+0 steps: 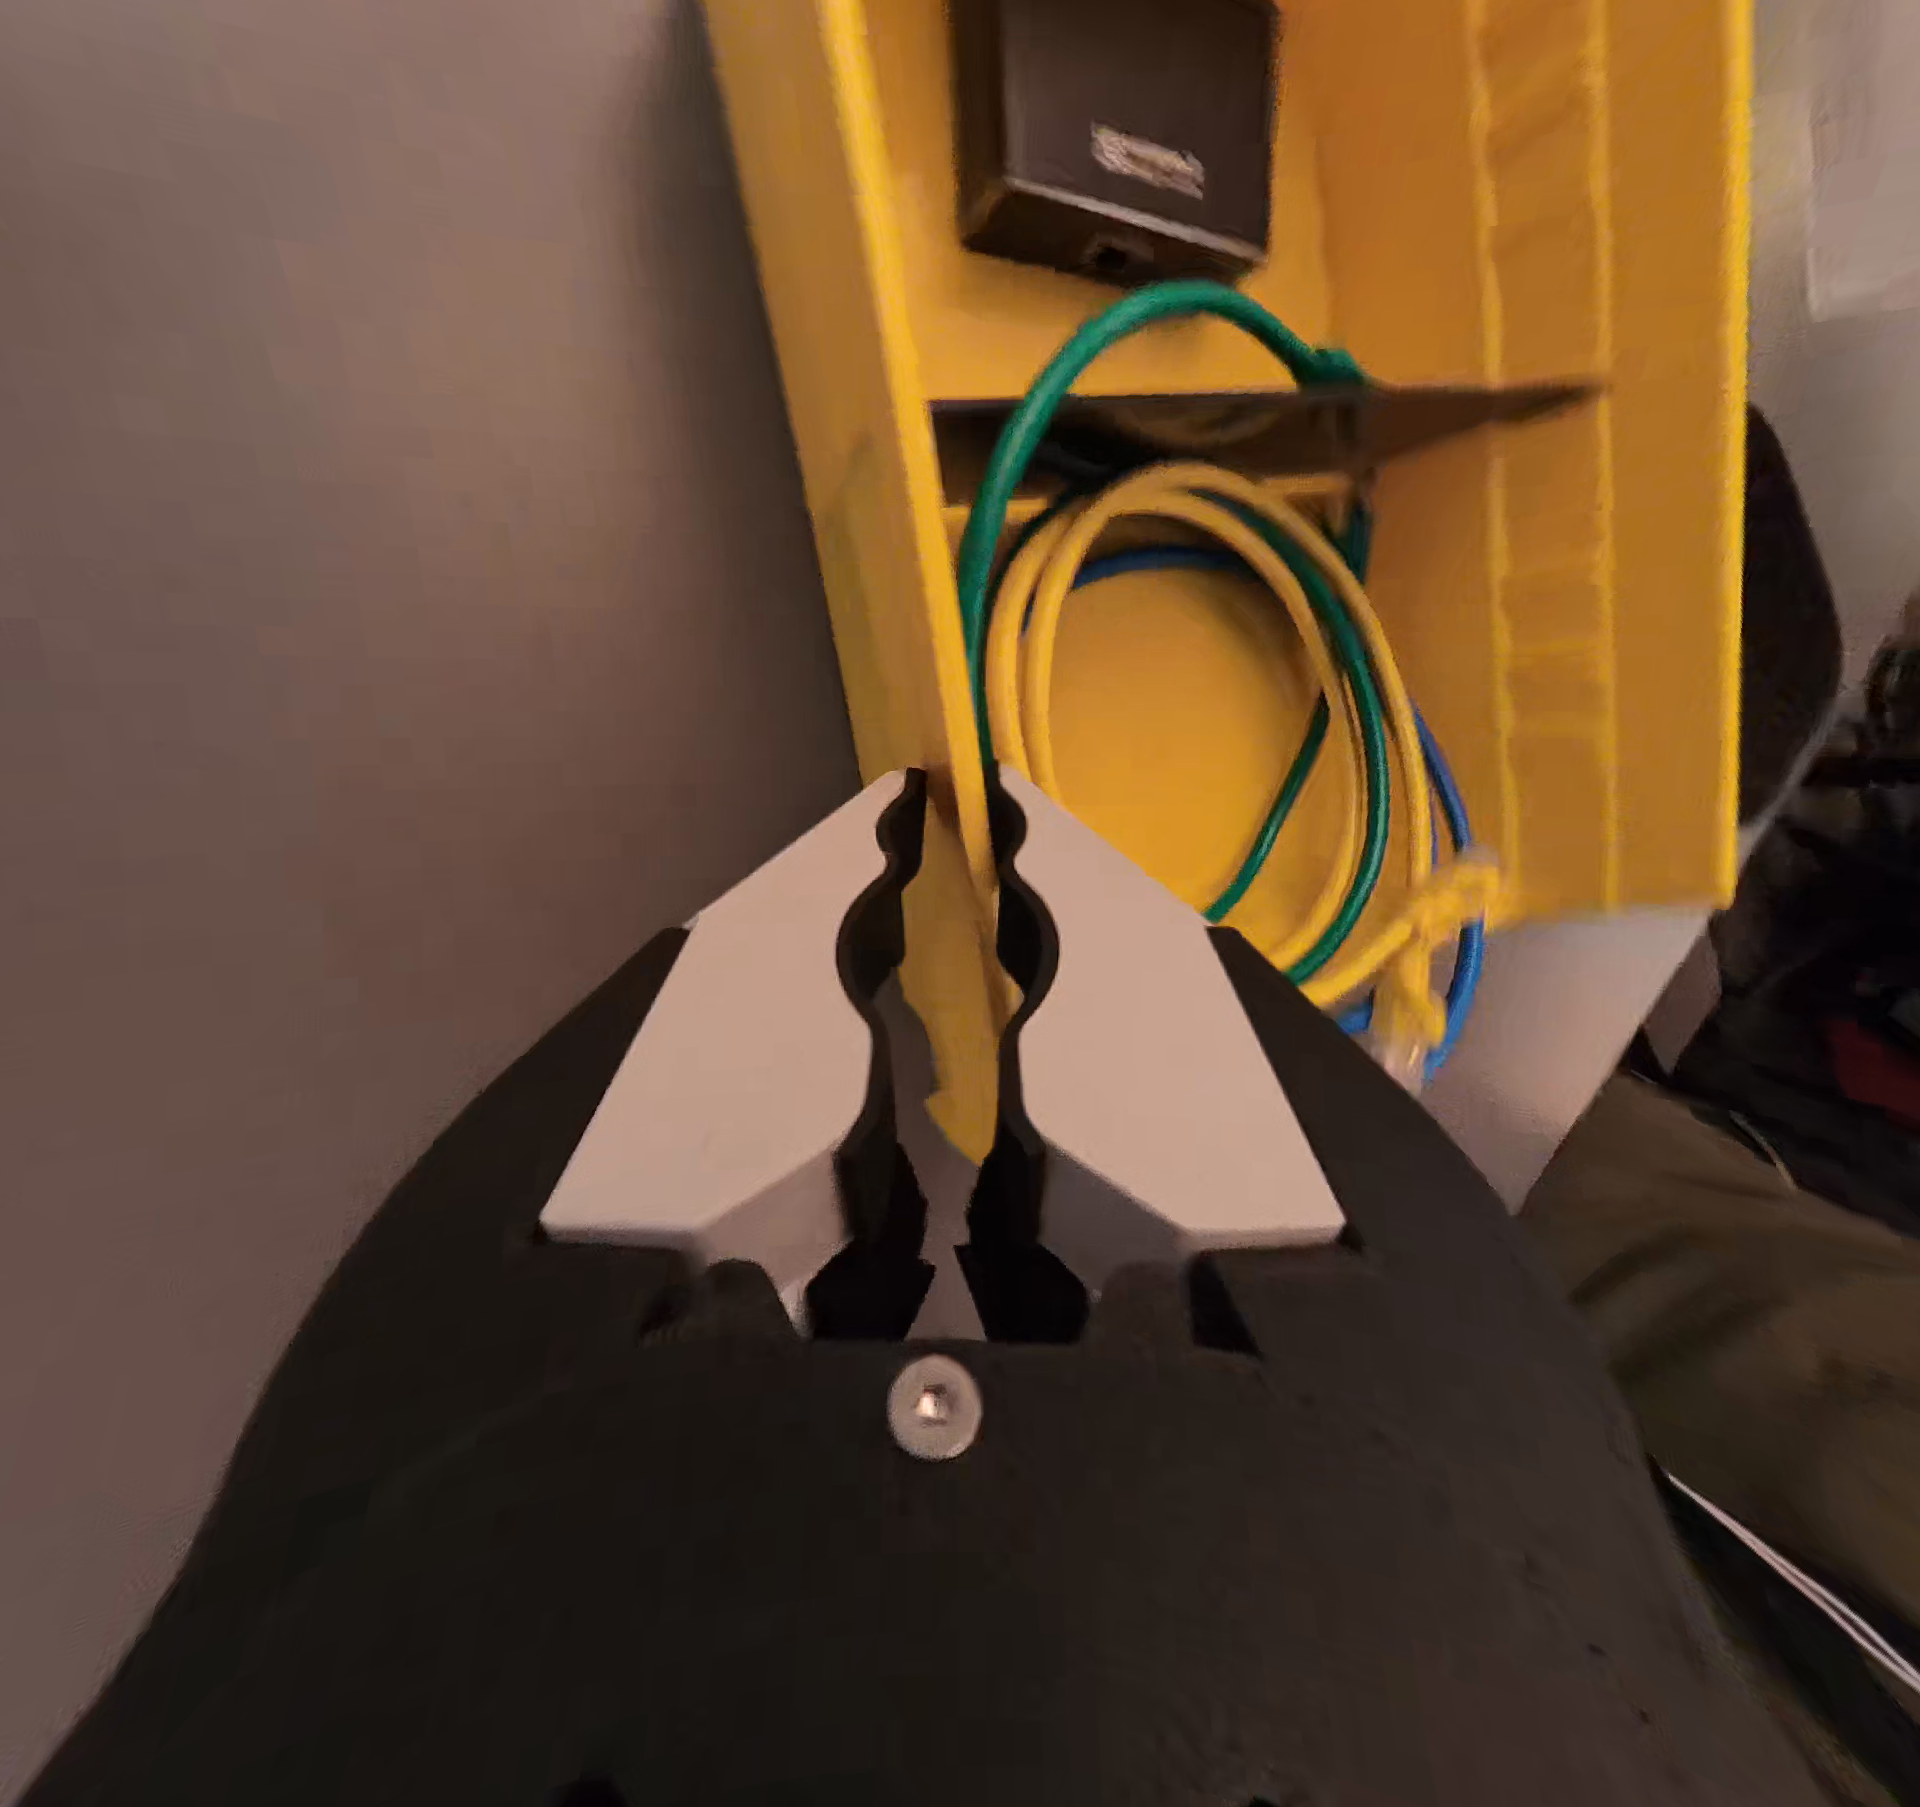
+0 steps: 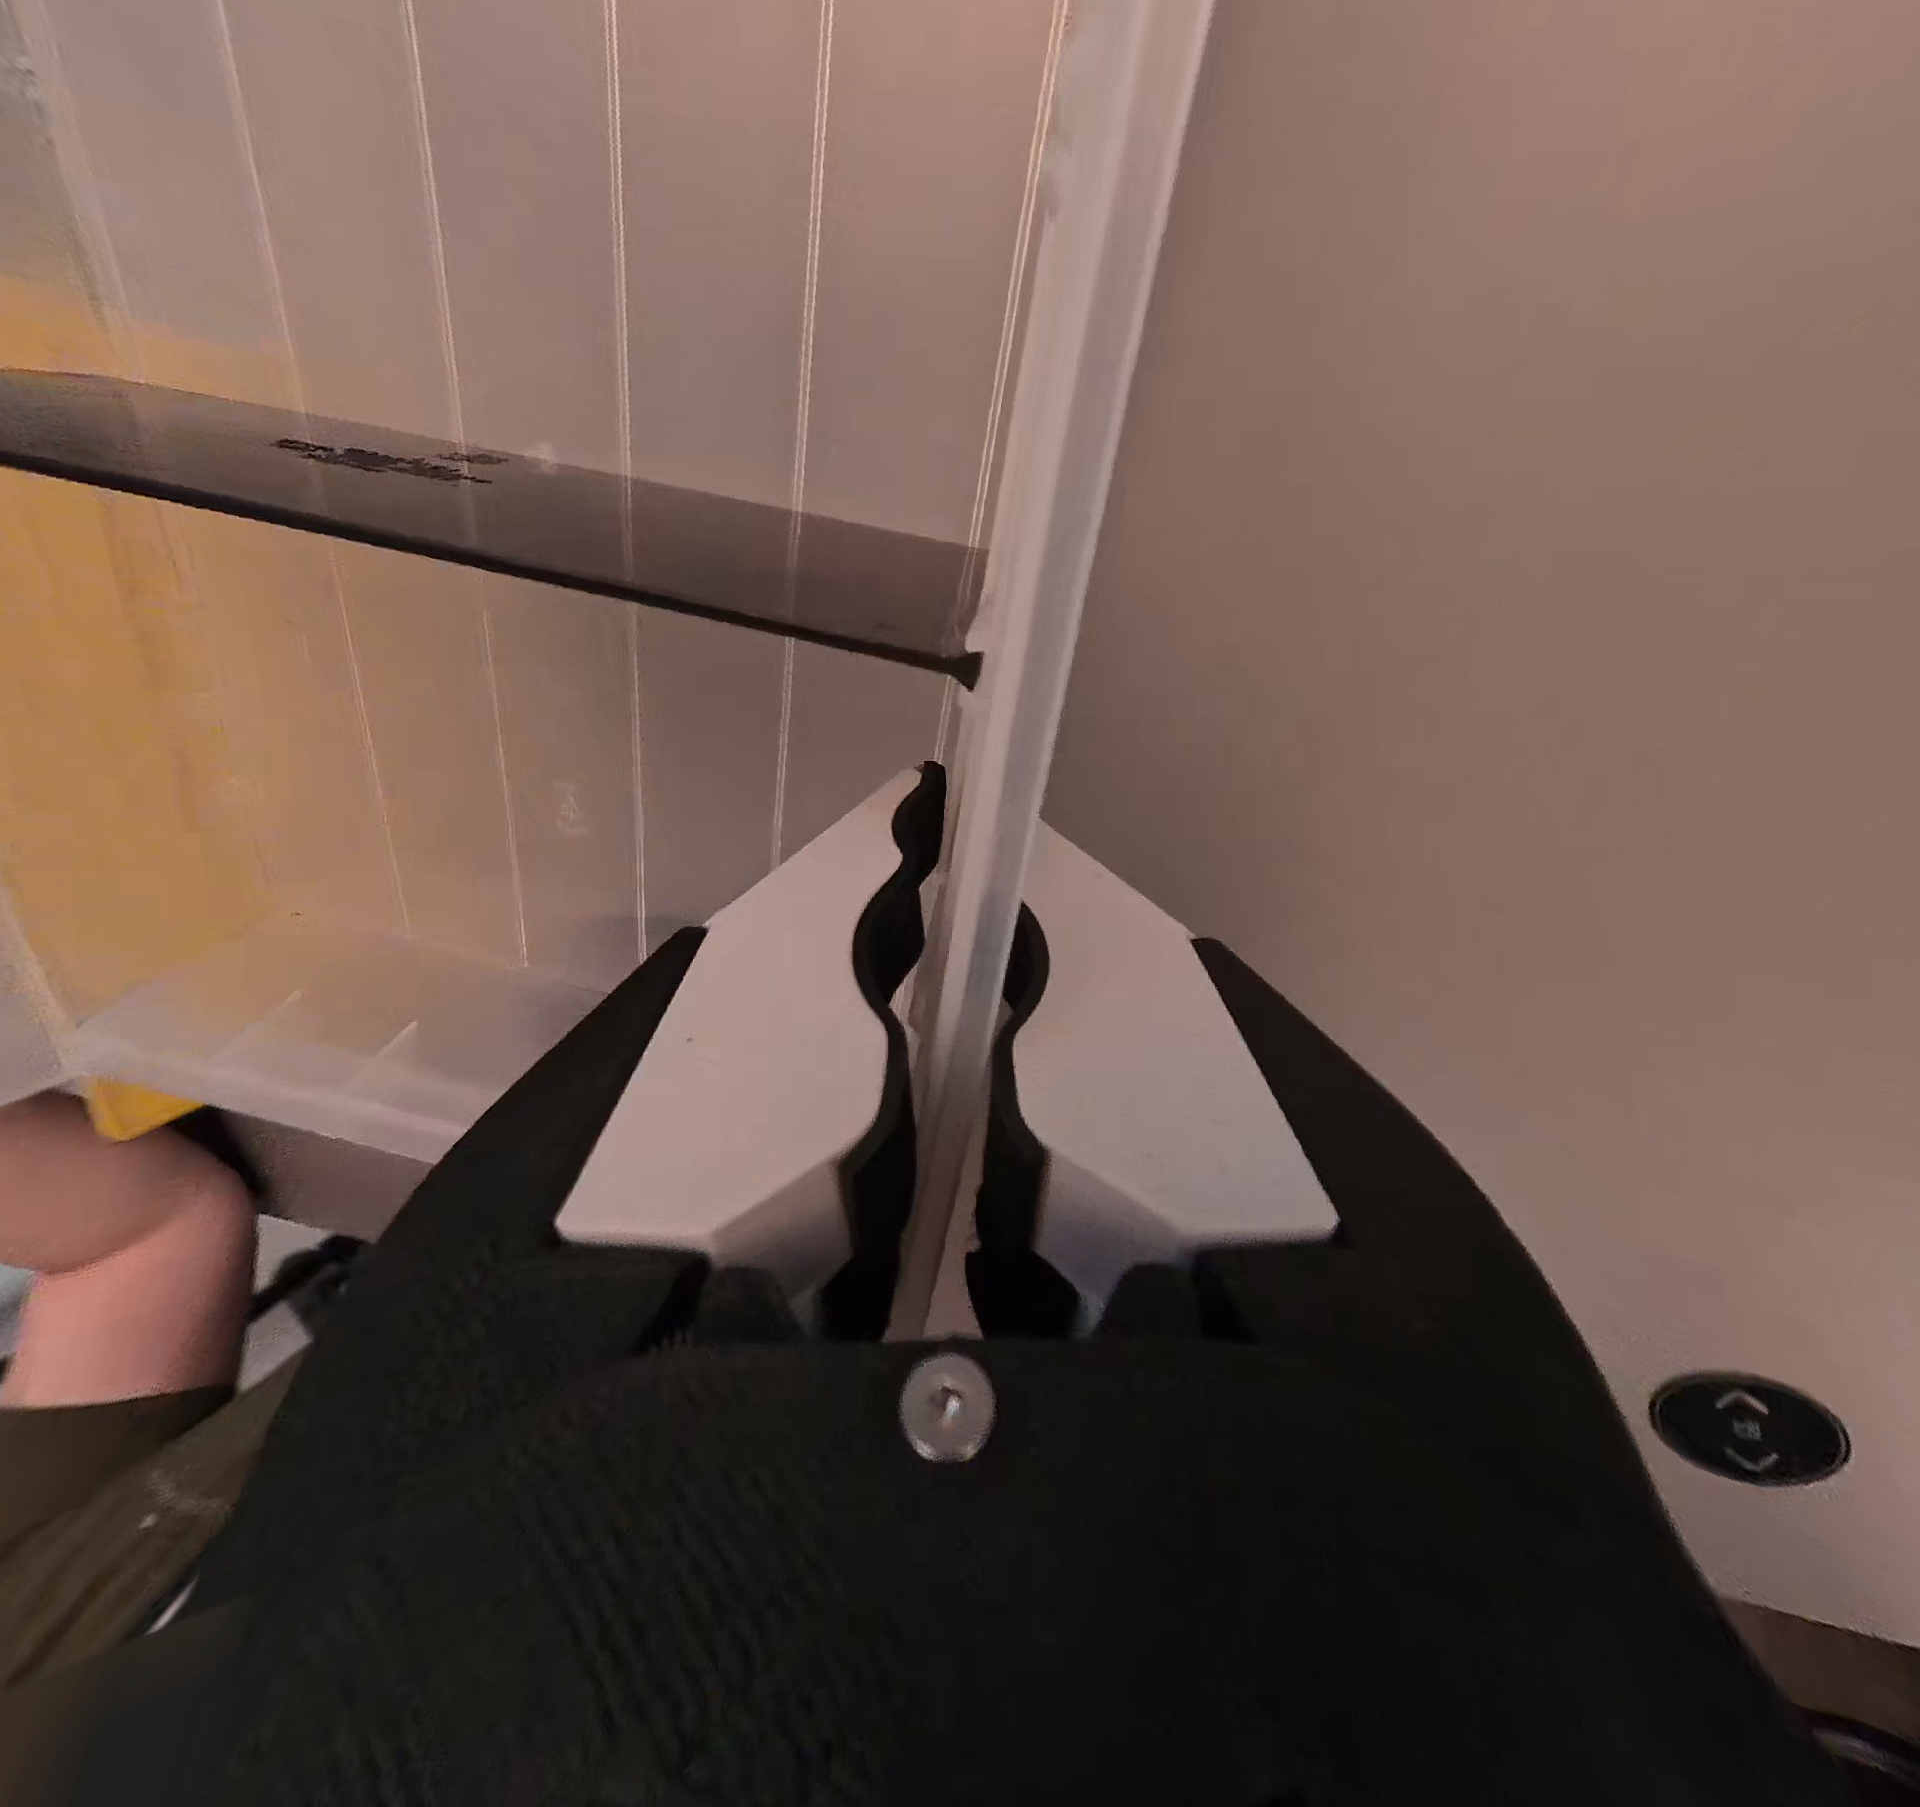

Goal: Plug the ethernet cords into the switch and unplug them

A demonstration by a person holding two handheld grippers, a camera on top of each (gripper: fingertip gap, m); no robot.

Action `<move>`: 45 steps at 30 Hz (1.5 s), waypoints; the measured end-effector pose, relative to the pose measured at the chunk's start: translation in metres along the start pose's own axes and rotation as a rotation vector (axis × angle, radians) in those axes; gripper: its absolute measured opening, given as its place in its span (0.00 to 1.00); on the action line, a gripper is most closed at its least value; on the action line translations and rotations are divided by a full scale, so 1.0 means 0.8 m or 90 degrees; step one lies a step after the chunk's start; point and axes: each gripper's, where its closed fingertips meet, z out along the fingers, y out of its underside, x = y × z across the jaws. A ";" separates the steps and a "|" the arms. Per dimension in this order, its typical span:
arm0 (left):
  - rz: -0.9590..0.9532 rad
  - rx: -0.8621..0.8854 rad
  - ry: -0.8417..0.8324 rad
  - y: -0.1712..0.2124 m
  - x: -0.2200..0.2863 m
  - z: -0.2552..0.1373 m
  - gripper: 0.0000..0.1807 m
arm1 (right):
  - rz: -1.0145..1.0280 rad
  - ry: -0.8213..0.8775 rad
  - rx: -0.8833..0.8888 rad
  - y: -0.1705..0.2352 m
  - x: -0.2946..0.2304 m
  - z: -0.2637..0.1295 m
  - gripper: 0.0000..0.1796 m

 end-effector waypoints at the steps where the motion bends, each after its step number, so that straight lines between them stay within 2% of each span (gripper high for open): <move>1: -0.026 0.014 -0.018 0.002 -0.022 -0.012 0.05 | -0.019 0.014 -0.012 -0.001 -0.005 0.009 0.01; 5: -0.136 0.059 -0.059 0.030 -0.104 -0.068 0.05 | -0.095 0.077 -0.066 -0.004 -0.026 0.042 0.02; 9: -0.233 0.100 -0.061 0.083 -0.167 -0.125 0.06 | -0.154 0.131 -0.078 -0.017 -0.047 0.063 0.02; 12: -0.312 0.135 -0.110 0.129 -0.209 -0.168 0.06 | -0.165 0.139 -0.077 -0.029 -0.058 0.069 0.02; 16: -0.396 0.157 -0.164 0.188 -0.239 -0.212 0.05 | -0.134 0.144 -0.083 -0.043 -0.047 0.066 0.02; 19: -0.385 0.144 -0.162 0.209 -0.236 -0.221 0.05 | -0.098 0.145 -0.078 -0.052 -0.032 0.060 0.03; 26: -0.378 0.110 -0.132 0.209 -0.216 -0.212 0.05 | -0.092 0.181 -0.062 -0.052 -0.032 0.061 0.02; 35: -0.361 0.101 -0.121 0.200 -0.210 -0.205 0.06 | -0.112 0.167 -0.060 -0.054 -0.032 0.061 0.02; 38: -0.382 0.151 -0.103 0.190 -0.205 -0.220 0.09 | -0.131 0.178 -0.047 -0.056 -0.032 0.059 0.03; 40: -0.374 0.219 -0.107 0.174 -0.201 -0.243 0.12 | -0.157 0.204 -0.011 -0.066 -0.030 0.048 0.10; 41: -0.355 0.254 -0.116 0.163 -0.197 -0.256 0.10 | -0.166 0.221 0.008 -0.071 -0.029 0.040 0.13; 43: -0.298 0.330 -0.153 0.138 -0.189 -0.286 0.13 | -0.185 0.240 0.049 -0.080 -0.034 0.019 0.21; 45: -0.208 0.404 -0.191 0.104 -0.173 -0.313 0.14 | -0.204 0.254 0.103 -0.092 -0.046 -0.008 0.25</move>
